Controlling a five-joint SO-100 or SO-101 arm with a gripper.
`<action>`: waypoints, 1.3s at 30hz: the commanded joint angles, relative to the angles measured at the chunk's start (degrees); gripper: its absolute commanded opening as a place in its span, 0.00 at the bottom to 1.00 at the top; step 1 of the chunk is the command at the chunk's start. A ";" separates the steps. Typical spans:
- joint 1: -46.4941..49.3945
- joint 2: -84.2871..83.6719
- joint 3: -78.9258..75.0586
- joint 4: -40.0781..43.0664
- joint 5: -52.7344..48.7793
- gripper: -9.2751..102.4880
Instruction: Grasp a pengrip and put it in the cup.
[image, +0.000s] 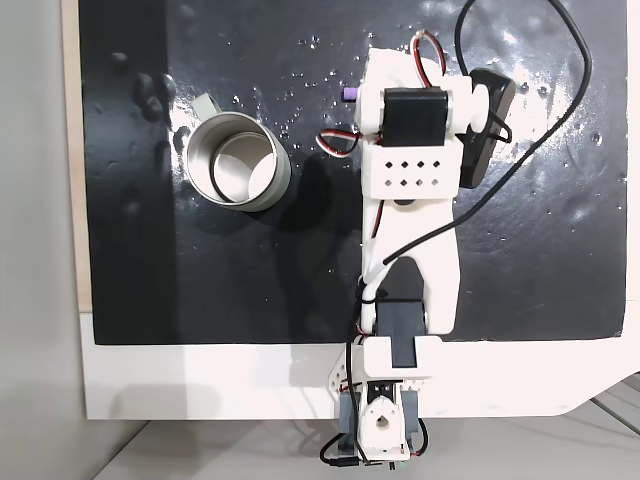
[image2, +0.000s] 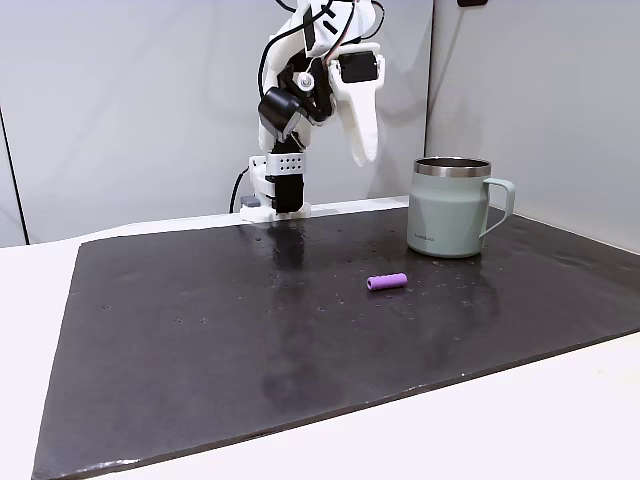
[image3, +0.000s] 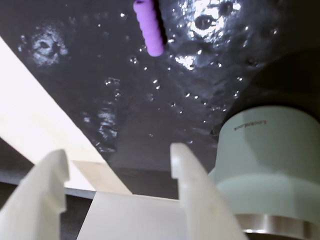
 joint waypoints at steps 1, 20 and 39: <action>0.97 -3.08 -5.89 0.79 -1.58 0.28; 0.88 -30.50 -25.66 0.88 -6.42 0.28; -1.93 -46.49 -38.32 0.70 -12.39 0.20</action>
